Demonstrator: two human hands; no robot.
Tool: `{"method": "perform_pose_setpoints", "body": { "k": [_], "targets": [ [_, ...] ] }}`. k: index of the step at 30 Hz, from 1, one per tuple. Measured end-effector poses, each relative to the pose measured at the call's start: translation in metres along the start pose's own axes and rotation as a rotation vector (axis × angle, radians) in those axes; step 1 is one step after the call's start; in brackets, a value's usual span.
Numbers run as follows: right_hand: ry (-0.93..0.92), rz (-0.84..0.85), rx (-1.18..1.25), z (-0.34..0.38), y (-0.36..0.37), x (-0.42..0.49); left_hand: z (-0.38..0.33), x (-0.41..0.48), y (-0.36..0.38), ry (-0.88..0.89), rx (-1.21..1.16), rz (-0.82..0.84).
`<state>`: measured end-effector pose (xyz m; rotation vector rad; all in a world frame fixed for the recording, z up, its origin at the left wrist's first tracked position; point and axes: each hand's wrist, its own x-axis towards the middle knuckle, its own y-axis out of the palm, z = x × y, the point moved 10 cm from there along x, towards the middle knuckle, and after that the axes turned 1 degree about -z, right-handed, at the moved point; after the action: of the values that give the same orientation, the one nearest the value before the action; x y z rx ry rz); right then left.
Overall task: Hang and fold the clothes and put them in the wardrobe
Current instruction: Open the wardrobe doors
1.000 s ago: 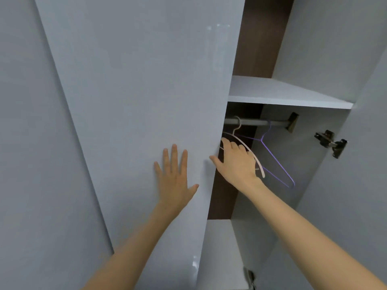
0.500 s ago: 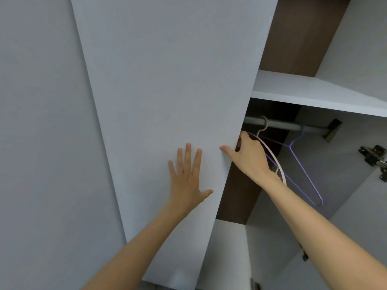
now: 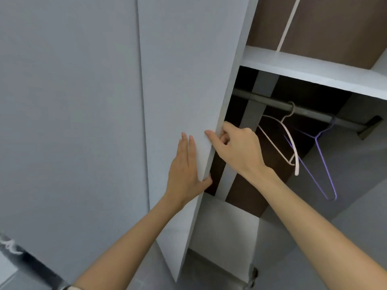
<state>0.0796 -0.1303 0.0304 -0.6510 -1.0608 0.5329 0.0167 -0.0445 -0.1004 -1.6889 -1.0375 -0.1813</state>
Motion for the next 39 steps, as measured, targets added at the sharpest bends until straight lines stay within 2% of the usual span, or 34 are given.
{"method": "perform_pose_setpoints", "body": {
  "k": [6, 10, 17, 22, 34, 37, 39],
  "targets": [
    [-0.111, 0.044, 0.119, 0.077, 0.027, -0.012, 0.039, -0.047, -0.056, -0.013, 0.005, 0.024],
    [-0.114, 0.066, 0.156, 0.132, 0.054, -0.006, 0.084, -0.074, -0.100, -0.150, -0.023, 0.061],
    [-0.023, 0.106, 0.177, 0.220, 0.114, 0.012, 0.168, -0.108, -0.170, -0.357, -0.259, -0.078],
    [0.000, 0.118, 0.125, 0.267, 0.147, 0.029, 0.214, -0.108, -0.199, -0.396, -0.307, -0.133],
    [-0.010, 0.145, 0.146, 0.283, 0.178, 0.038, 0.246, -0.109, -0.219, -0.439, -0.207, -0.139],
    [0.025, 0.152, 0.184, 0.265, 0.174, 0.031, 0.228, -0.118, -0.236, -0.321, -0.174, -0.275],
    [0.055, 0.158, 0.200, 0.249, 0.170, 0.024, 0.215, -0.116, -0.240, -0.248, -0.181, -0.292]
  ]
}}
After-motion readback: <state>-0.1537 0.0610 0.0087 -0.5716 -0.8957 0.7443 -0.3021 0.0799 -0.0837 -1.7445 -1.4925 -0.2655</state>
